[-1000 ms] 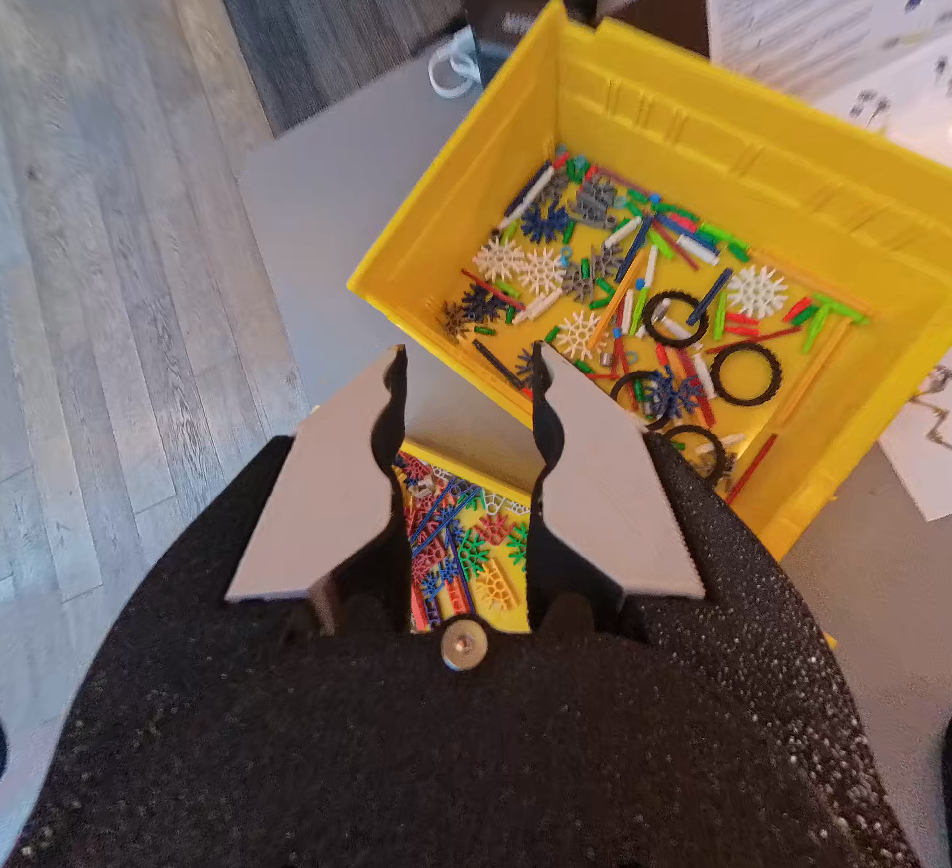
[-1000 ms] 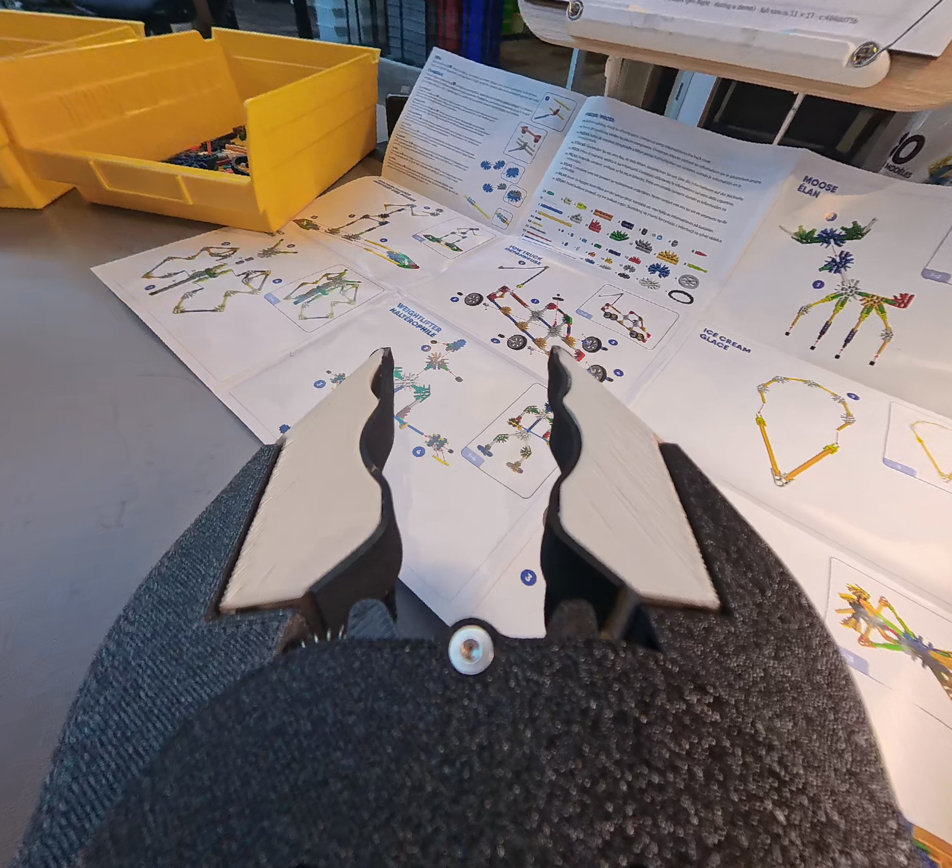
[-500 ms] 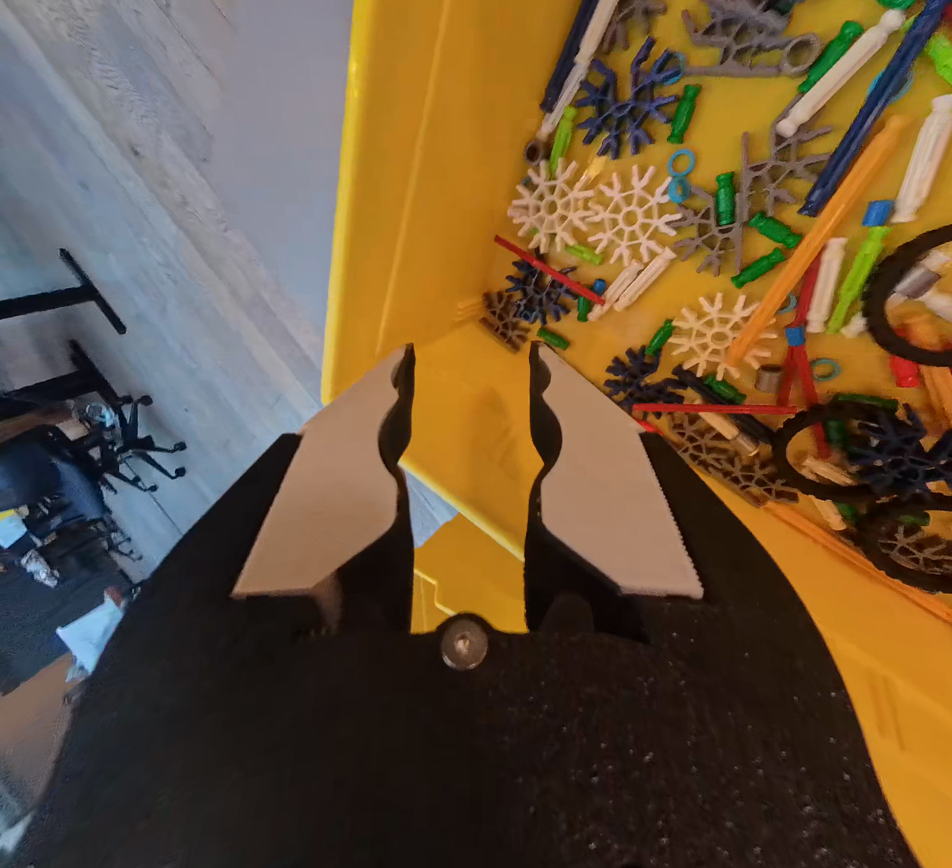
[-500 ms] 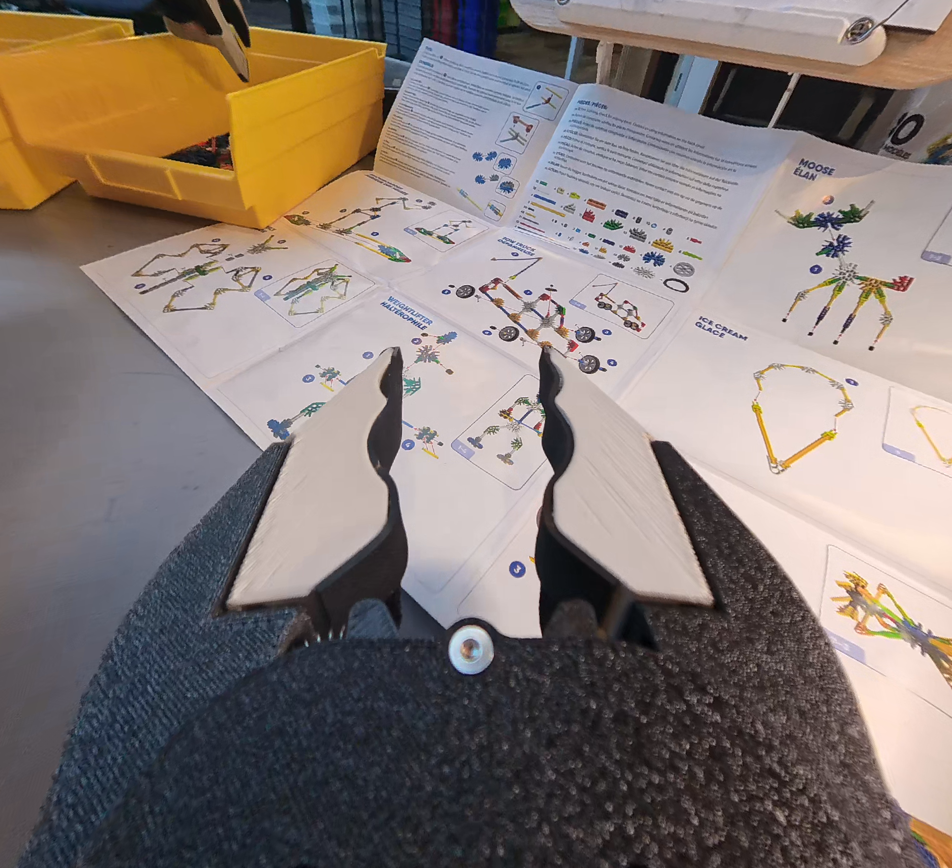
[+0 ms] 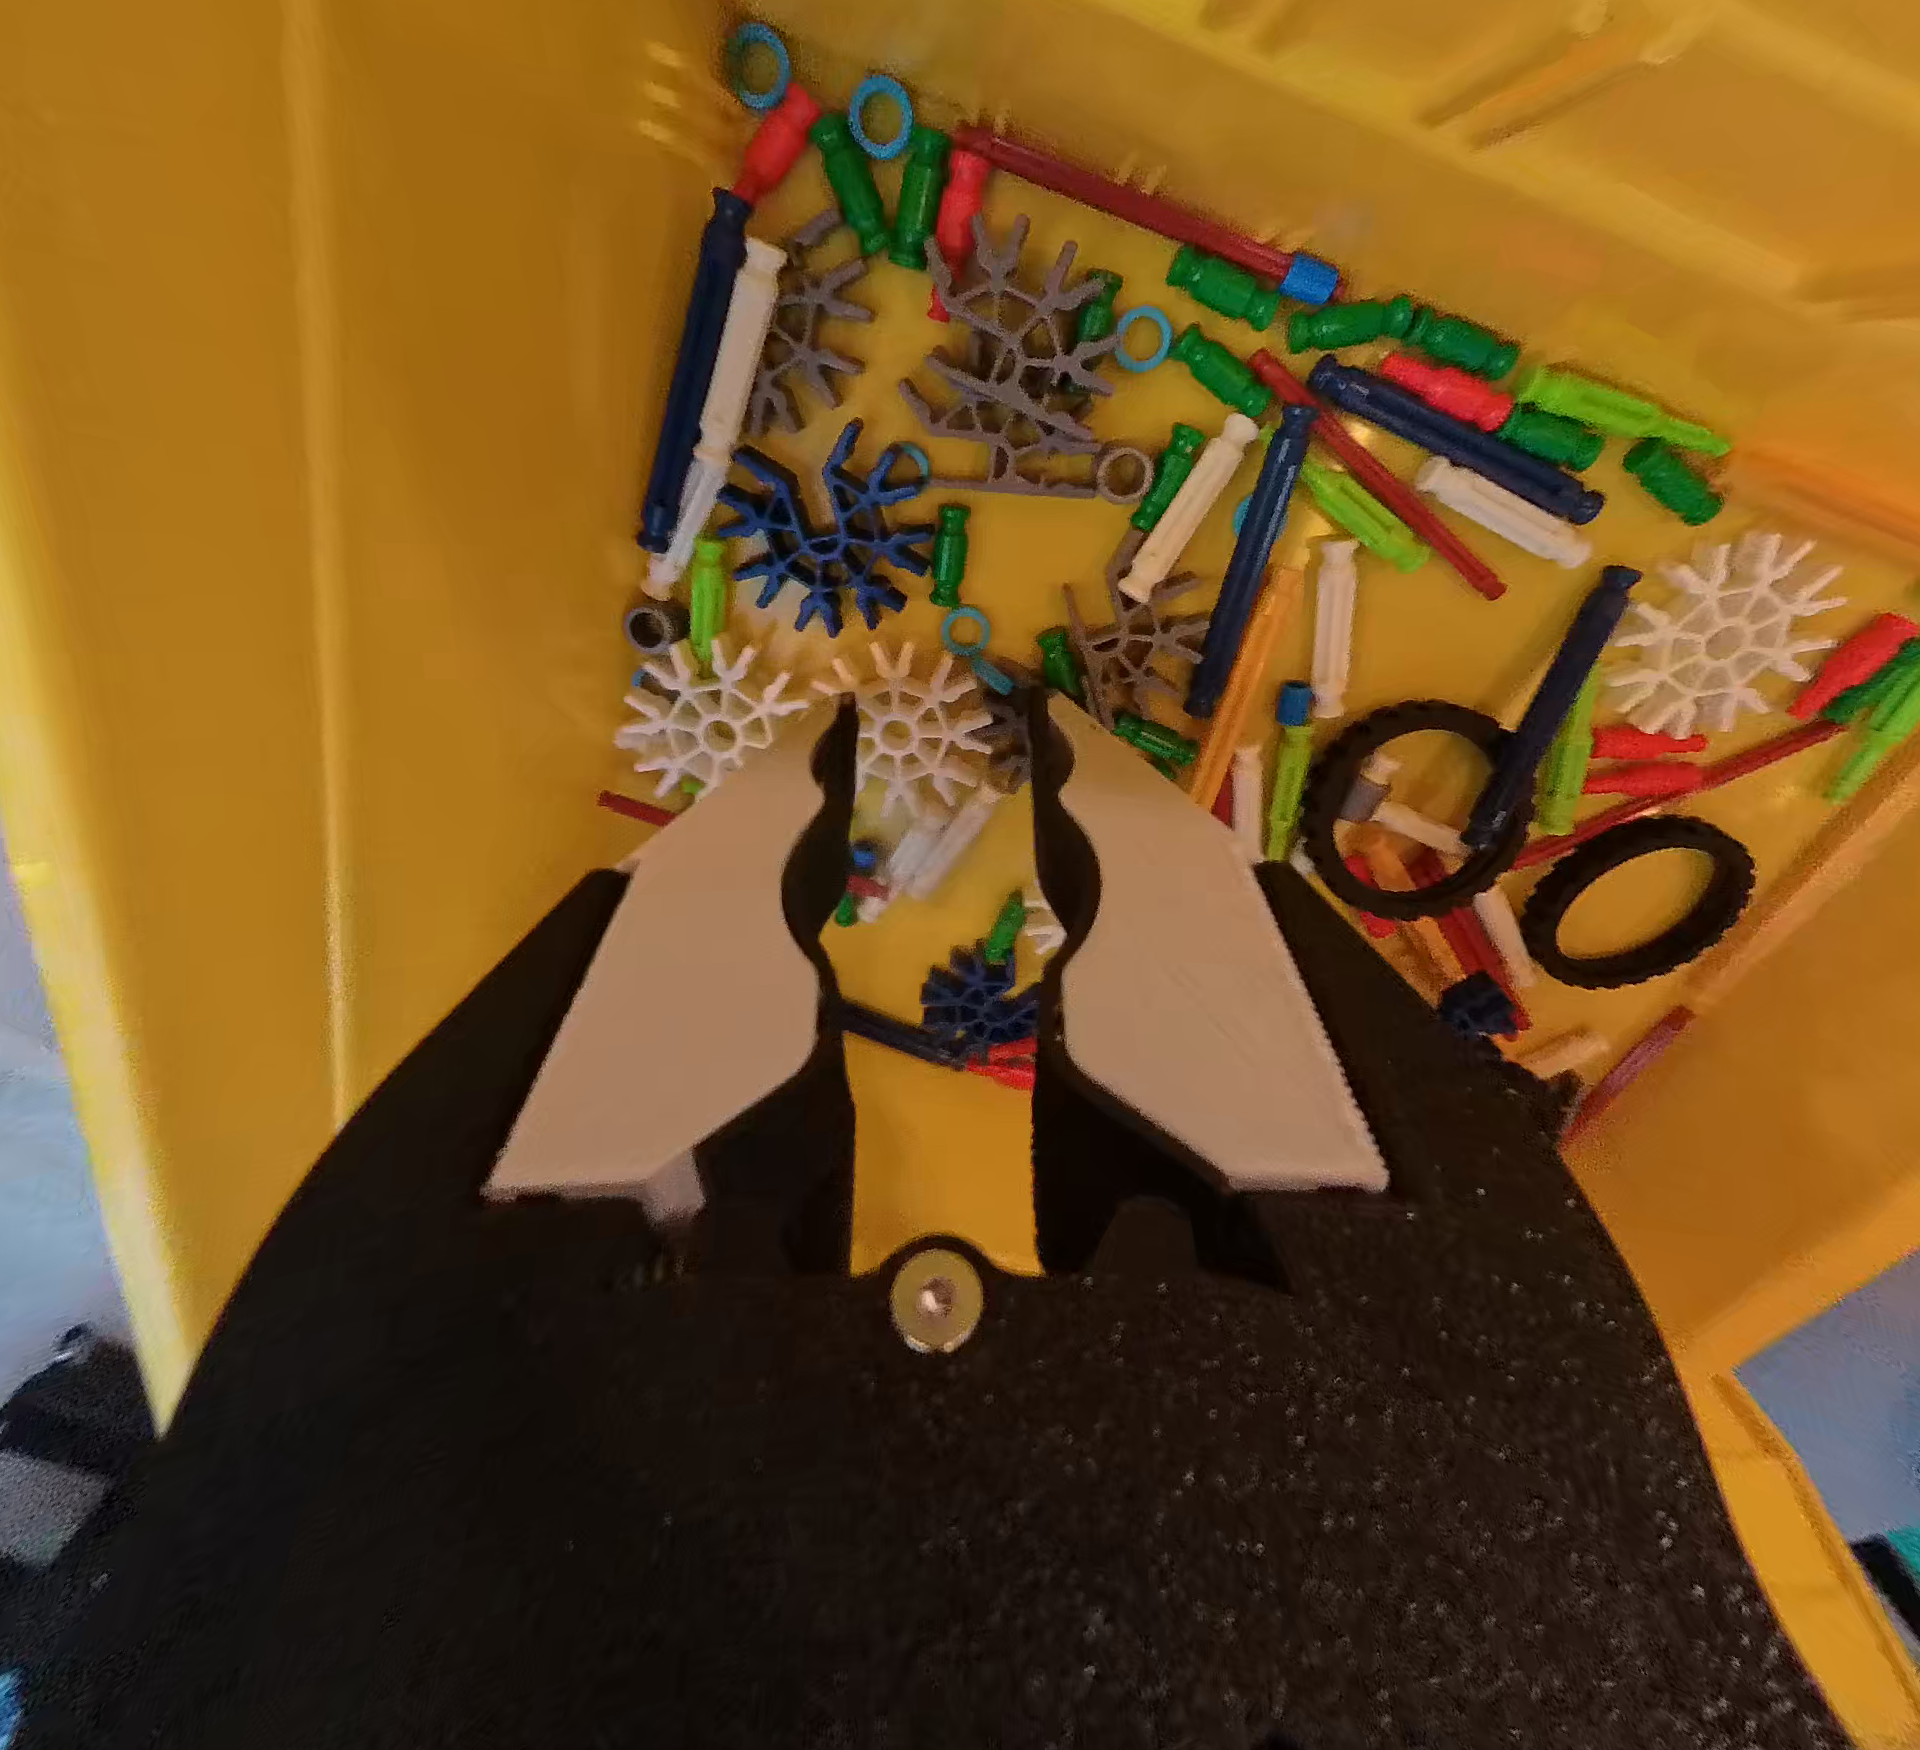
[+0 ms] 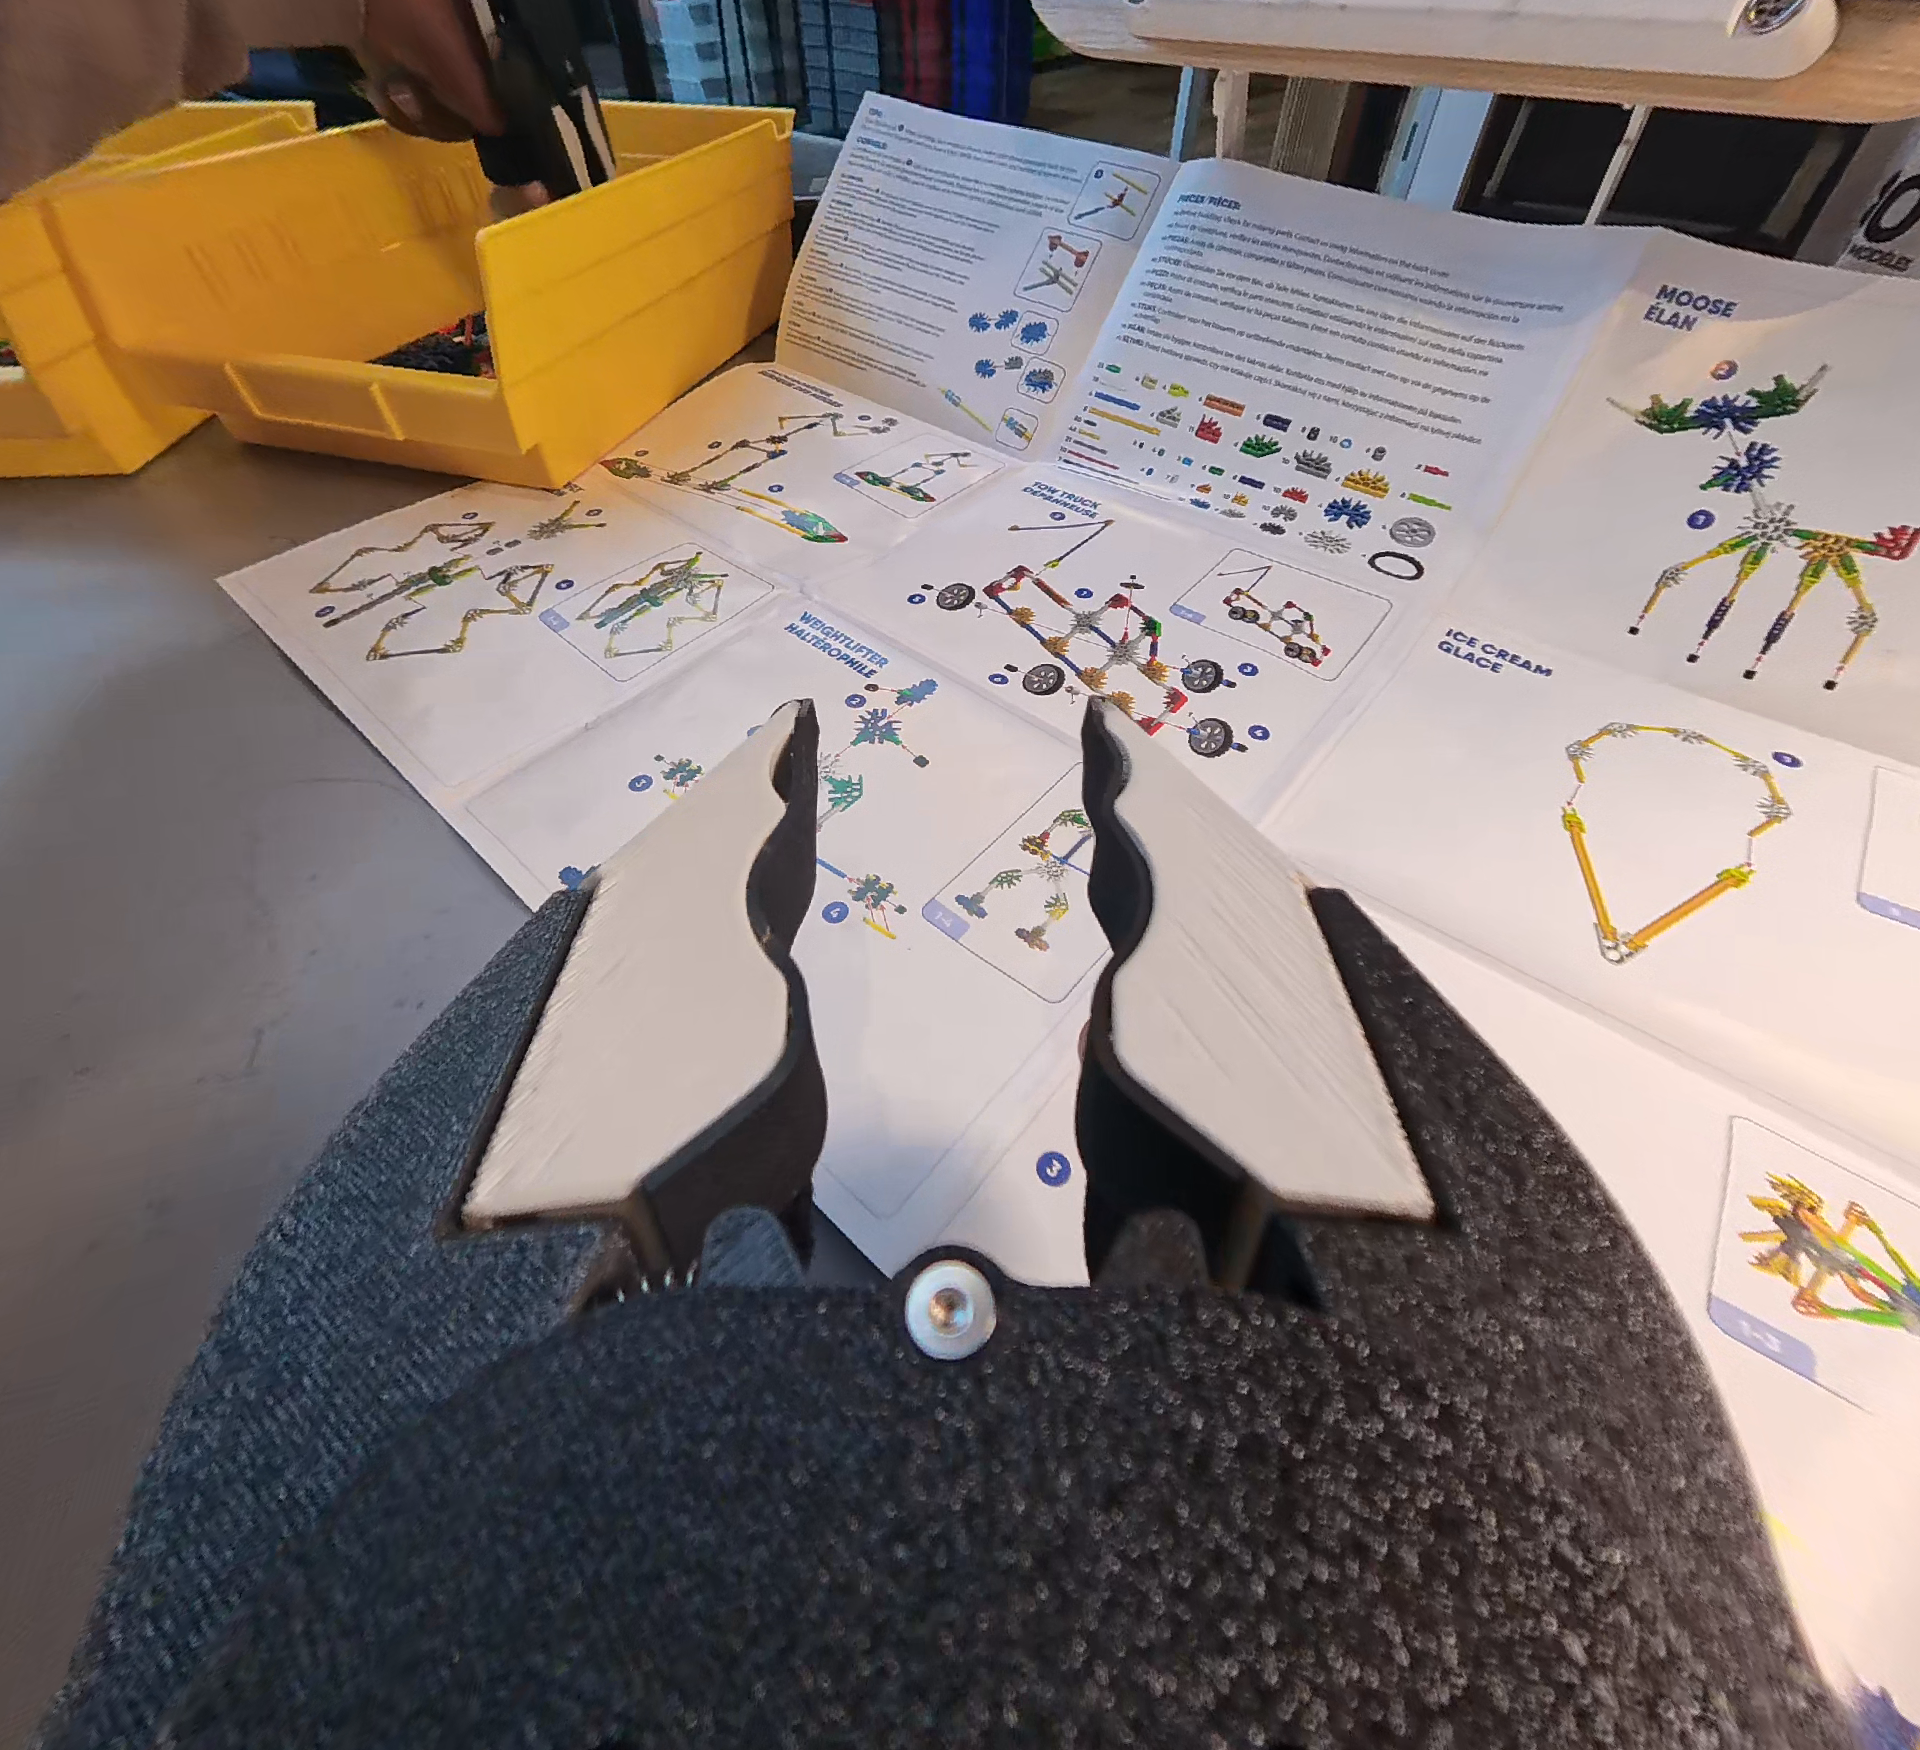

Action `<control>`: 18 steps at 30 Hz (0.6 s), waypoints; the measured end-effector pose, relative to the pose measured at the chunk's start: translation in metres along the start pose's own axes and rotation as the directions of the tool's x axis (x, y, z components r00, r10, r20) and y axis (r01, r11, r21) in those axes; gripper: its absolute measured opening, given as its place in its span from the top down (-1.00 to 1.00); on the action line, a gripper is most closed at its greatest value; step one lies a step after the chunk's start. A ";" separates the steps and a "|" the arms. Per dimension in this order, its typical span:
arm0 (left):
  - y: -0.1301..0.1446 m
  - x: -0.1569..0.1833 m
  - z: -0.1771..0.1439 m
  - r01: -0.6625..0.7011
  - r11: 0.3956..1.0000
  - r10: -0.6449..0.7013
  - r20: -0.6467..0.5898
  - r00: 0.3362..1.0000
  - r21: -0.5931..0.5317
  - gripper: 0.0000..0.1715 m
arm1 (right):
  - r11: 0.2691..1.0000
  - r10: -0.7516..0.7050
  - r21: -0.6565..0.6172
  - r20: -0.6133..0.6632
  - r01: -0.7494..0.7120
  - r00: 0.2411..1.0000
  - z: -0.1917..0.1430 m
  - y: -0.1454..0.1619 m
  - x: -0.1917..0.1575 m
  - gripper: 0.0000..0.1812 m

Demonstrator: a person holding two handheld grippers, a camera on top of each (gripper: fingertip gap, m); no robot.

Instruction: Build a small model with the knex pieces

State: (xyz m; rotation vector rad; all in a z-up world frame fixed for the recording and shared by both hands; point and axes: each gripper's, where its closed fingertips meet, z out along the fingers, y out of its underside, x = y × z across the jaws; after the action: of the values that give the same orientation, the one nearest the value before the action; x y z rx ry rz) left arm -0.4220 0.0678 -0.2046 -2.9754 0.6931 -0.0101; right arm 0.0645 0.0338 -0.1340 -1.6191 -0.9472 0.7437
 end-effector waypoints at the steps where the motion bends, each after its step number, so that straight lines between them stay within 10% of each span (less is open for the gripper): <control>1: 0.000 0.004 0.000 0.020 1.000 -0.020 -0.033 0.999 0.006 0.75 | 1.000 -0.001 -0.001 0.002 0.001 1.000 0.000 0.000 0.000 0.44; 8: 0.033 0.009 -0.004 -0.036 0.991 0.038 0.017 0.999 -0.129 1.00 | 1.000 -0.012 0.001 0.005 0.012 1.000 0.000 0.000 -0.002 0.45; 18: 0.053 0.035 -0.015 -0.169 0.967 0.177 0.027 0.984 -0.191 0.66 | 0.999 -0.037 -0.001 0.017 0.037 0.999 0.001 0.000 -0.007 0.45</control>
State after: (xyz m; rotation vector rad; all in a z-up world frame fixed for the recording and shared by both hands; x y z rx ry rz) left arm -0.4143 0.0042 -0.1941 -3.0680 0.9985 0.1397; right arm 0.0596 0.0281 -0.1339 -1.5940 -0.9873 0.7321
